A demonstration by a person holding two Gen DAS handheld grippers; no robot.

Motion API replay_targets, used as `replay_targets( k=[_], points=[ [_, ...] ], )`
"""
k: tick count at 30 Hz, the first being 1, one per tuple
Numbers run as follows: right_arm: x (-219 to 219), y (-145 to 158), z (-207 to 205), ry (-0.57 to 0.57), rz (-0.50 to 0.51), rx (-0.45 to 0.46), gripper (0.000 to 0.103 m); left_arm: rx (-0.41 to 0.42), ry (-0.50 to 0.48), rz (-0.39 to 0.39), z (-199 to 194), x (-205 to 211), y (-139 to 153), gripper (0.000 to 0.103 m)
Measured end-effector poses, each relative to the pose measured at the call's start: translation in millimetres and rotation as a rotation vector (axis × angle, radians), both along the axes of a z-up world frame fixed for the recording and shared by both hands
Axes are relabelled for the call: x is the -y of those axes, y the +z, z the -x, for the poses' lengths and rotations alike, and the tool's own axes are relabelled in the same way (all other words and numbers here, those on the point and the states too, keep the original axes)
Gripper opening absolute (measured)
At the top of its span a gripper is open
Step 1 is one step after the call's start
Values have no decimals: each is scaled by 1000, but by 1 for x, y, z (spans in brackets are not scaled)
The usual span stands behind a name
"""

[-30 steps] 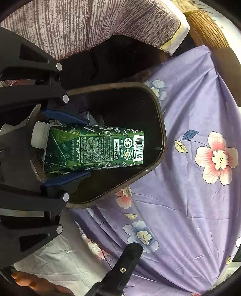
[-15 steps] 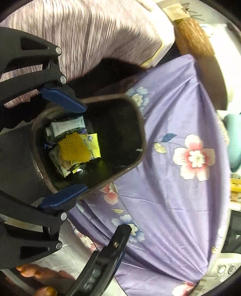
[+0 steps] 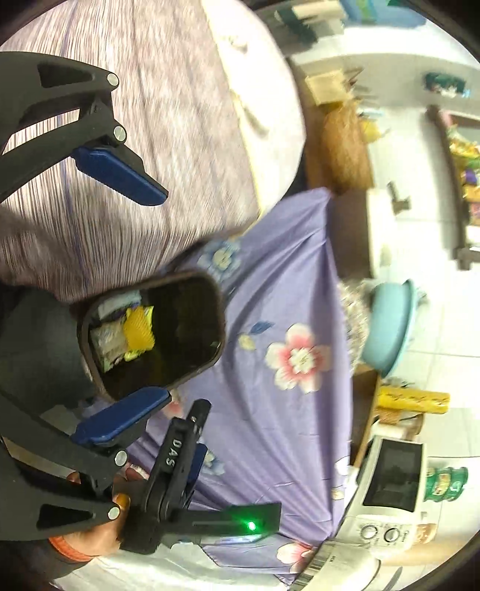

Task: Collect trash
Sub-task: 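Move both tools back over the table toward the white tissues, then grasp one white tissue with the right tool while the left tool grasps the other tissue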

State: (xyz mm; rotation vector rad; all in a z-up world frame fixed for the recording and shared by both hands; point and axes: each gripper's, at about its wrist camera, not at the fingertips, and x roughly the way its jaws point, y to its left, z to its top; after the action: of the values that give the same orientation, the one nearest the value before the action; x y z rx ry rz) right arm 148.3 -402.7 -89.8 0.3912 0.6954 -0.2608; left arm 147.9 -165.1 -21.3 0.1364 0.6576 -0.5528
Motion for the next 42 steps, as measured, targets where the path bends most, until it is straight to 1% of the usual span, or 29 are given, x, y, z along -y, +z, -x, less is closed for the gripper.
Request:
replay_targets(
  k=[4,9,12,18,22,25,29,33,38,42],
  points=[
    [-36,13,-16,87,30,14,86,42,55,-23,-1,-29,13,98],
    [-81,30,-32,205,53,44,88,63,136,-48,-11,-70,21,98],
    [-103,39,-40,261,56,57,92,63,179,-59,-20,-96,25,98],
    [-152,52,-55,385,89,65,92,68,262,-95,-39,-150,29,98],
    [-182,59,-69,472,82,68,93,44,327,-97,-57,-191,28,98],
    [-205,64,-80,527,105,72,93,29,369,-117,-70,-217,25,98],
    [-235,65,-106,599,103,53,93,16,411,-151,-86,-241,22,98],
    [-259,63,-131,657,117,28,93,-2,450,-165,-103,-265,19,98],
    [-278,61,-169,703,102,-3,93,-14,464,-186,-124,-281,16,98],
    [-294,55,-209,722,118,-43,93,-28,446,-183,-139,-287,12,98]
  ],
)
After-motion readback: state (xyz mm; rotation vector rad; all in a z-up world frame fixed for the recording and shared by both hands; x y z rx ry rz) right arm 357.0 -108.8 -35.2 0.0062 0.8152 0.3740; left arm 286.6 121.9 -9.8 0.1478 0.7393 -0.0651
